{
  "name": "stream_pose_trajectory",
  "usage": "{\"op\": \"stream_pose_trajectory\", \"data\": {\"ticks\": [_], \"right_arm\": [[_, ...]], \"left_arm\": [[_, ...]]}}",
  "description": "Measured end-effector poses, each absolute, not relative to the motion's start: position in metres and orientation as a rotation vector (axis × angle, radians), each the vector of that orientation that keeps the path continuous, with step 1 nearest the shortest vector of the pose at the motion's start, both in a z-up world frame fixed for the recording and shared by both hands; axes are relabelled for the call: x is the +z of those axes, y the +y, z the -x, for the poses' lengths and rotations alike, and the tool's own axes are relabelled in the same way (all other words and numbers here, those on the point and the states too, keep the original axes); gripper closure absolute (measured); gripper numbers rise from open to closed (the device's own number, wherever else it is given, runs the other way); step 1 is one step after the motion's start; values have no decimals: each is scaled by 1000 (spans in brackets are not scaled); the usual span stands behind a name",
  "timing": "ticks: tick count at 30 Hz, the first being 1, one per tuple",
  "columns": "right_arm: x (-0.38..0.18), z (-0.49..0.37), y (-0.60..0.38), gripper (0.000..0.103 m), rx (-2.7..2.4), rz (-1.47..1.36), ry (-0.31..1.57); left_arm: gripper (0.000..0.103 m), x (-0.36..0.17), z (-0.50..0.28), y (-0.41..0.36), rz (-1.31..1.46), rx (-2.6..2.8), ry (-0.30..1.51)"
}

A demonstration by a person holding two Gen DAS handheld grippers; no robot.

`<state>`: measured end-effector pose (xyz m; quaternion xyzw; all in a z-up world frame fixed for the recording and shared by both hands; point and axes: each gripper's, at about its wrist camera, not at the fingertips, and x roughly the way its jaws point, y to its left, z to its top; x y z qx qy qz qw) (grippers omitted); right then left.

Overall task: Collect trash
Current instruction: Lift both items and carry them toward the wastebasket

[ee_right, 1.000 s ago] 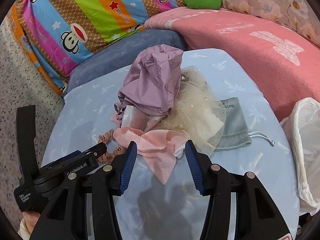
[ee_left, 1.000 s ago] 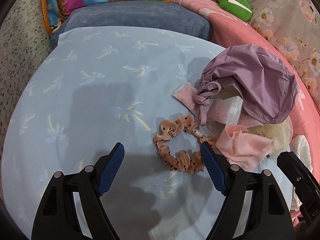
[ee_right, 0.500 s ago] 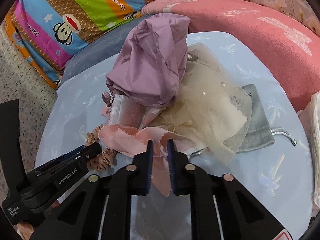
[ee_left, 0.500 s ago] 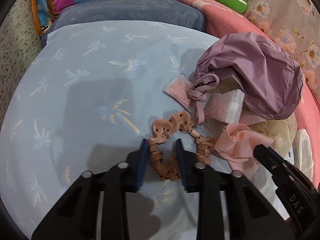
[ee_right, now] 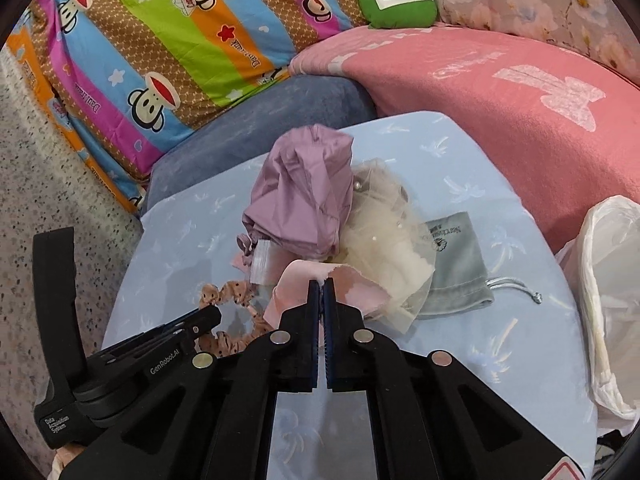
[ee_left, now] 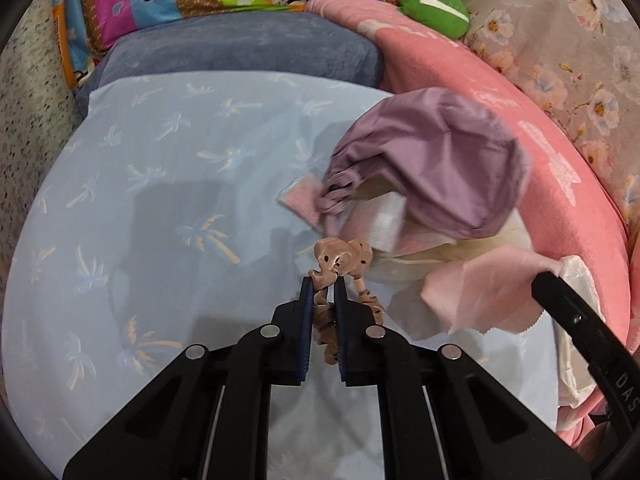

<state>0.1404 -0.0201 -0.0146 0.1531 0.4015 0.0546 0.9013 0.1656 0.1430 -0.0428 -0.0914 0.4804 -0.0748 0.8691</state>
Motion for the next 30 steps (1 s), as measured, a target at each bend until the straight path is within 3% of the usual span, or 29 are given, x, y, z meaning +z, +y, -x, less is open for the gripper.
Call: {"op": "stream_pose_trajectory", "data": {"ticks": [16, 30], "right_arm": [[84, -90, -117, 101, 3, -362, 610], [101, -38, -230, 101, -163, -430, 525]], "left_arm": [[93, 48, -137, 47, 74, -357, 820], [93, 71, -116, -62, -38, -519, 771]]}}
